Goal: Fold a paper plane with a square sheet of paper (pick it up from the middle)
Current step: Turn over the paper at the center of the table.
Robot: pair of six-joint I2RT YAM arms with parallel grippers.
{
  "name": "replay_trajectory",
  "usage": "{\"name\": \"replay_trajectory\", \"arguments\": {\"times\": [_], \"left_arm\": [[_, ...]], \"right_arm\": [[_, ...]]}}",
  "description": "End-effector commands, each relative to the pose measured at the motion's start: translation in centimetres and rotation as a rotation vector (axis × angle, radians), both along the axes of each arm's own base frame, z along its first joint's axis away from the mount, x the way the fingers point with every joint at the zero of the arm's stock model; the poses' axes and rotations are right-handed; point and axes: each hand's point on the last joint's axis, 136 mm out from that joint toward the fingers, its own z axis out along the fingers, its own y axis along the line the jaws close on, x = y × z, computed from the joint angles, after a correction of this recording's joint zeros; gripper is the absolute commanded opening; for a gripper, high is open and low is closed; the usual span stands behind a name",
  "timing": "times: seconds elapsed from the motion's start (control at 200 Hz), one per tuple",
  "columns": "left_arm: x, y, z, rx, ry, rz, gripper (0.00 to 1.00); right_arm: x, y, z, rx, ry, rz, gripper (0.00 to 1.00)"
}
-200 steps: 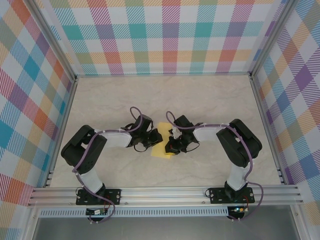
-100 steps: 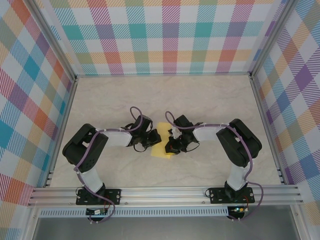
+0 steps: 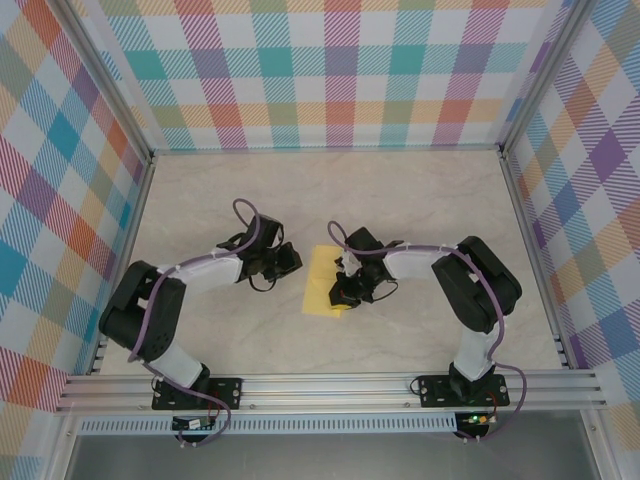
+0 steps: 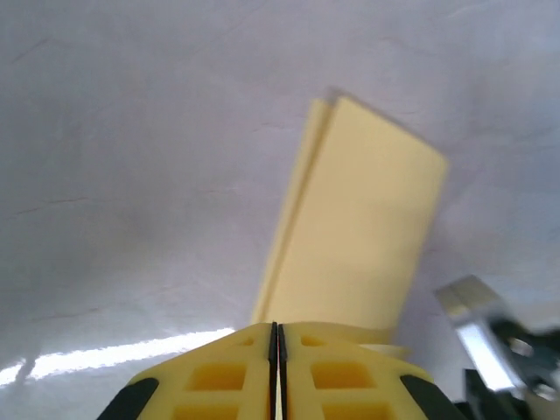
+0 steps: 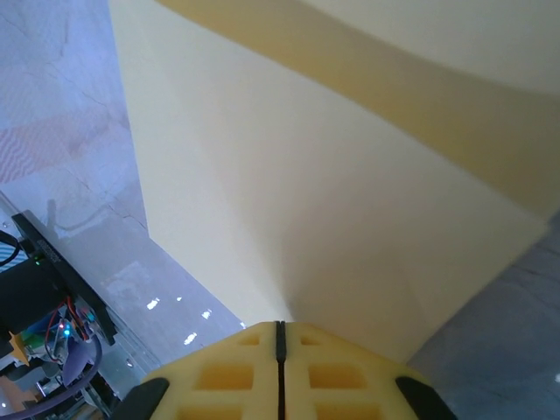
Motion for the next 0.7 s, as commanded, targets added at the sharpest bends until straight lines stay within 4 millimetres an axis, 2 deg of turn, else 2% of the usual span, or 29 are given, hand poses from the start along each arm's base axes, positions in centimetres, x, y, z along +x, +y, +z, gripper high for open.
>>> {"name": "replay_trajectory", "arguments": {"times": [0.0,0.055,0.18,0.35,0.585,0.695], "left_arm": [[-1.0,-1.8,2.4,-0.059,-0.045,-0.043,0.12],[-1.3,-3.0,2.6,-0.079,-0.044,-0.085,0.12],[-1.8,-3.8,0.7,-0.058,0.002,-0.104,0.11],[-1.8,-4.4,-1.0,-0.044,0.041,-0.120,0.11],[-1.7,-4.7,-2.9,-0.007,0.078,-0.130,0.11],[-1.8,-4.3,-4.1,0.034,0.103,-0.130,0.10]], "right_arm": [[0.7,0.8,1.8,0.018,-0.021,-0.004,0.16],[1.2,0.9,2.8,0.036,-0.047,-0.020,0.19],[2.2,-0.1,4.1,0.019,-0.099,-0.088,0.22],[3.3,-3.3,2.8,-0.047,-0.060,-0.252,0.31],[3.8,-2.7,1.8,-0.018,-0.001,-0.270,0.39],[4.1,-2.6,1.3,-0.025,-0.002,-0.269,0.39]]}}
